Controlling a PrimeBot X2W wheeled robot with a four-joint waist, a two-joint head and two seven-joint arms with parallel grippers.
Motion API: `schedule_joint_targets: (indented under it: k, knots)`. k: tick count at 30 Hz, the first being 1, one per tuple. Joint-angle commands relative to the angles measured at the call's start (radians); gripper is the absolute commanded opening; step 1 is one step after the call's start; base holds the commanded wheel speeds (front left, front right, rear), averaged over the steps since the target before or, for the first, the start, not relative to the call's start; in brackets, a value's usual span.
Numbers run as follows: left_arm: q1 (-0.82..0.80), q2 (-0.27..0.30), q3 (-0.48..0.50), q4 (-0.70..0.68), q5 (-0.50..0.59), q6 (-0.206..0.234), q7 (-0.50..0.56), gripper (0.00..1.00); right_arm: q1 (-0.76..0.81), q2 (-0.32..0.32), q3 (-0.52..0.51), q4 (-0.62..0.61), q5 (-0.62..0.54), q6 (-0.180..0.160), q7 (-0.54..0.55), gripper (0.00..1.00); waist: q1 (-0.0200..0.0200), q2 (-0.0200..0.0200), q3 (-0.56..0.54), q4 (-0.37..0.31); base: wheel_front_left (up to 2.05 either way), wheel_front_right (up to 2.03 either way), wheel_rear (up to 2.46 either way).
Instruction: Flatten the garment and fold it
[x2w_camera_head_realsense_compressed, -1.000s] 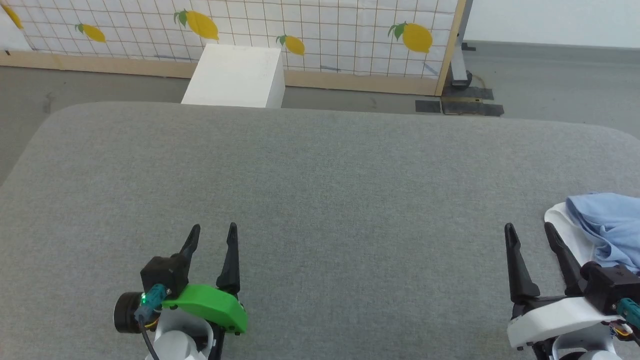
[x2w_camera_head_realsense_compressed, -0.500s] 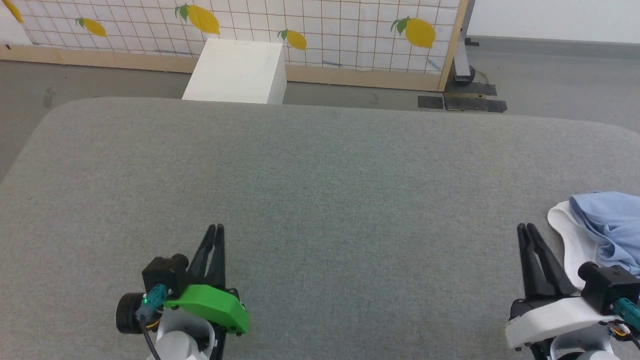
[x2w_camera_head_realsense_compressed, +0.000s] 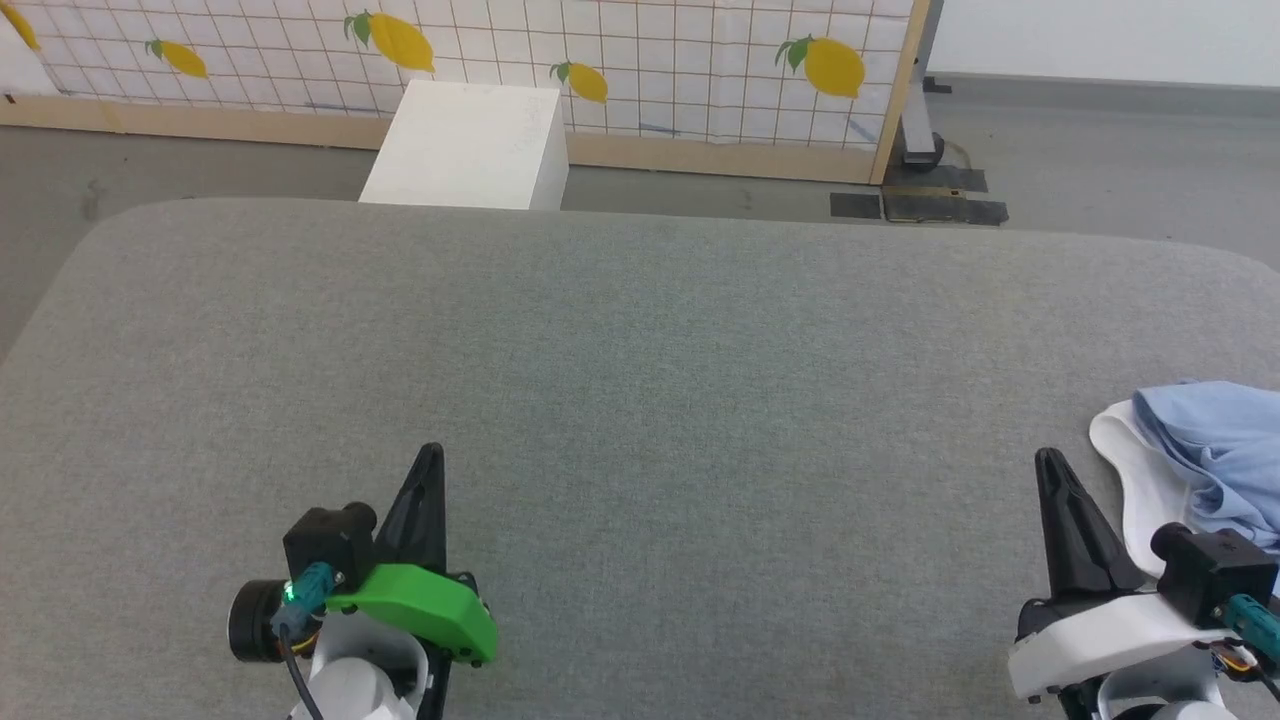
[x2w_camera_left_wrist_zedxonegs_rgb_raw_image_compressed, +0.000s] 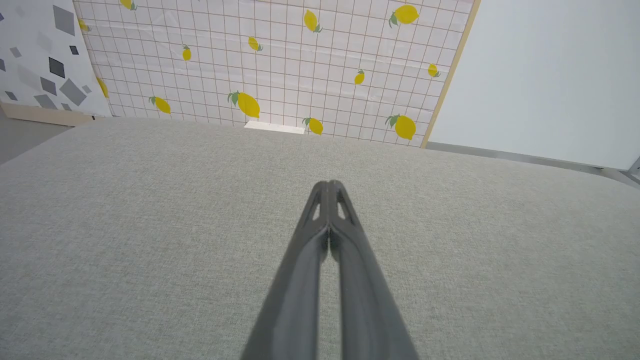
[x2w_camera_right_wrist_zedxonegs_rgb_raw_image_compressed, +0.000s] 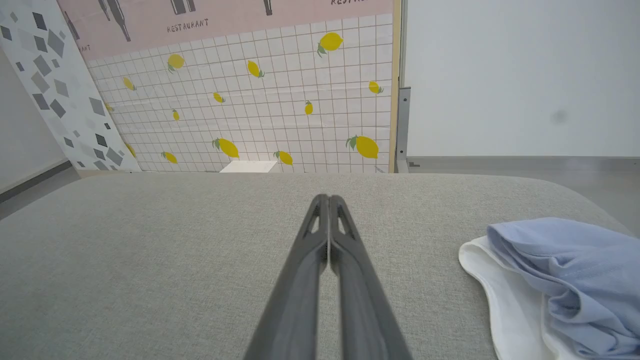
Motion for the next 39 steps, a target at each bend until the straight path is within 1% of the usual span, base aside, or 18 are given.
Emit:
schedule_joint_targets:
  k: [1,39]
  knots:
    - [0.012,-0.001,0.006,-0.010,0.011,0.004,0.008,0.00,-0.005,0.000,0.003,0.000,-0.009,0.000,0.002,0.00,0.0001,0.0005,0.000,-0.001,0.00,0.00,0.00]
    - [0.051,-0.006,0.038,-0.104,0.080,0.020,0.084,0.00,-0.021,0.001,0.023,-0.001,-0.059,-0.001,0.036,0.00,0.0001,0.0023,-0.010,-0.027,0.00,0.00,0.00]
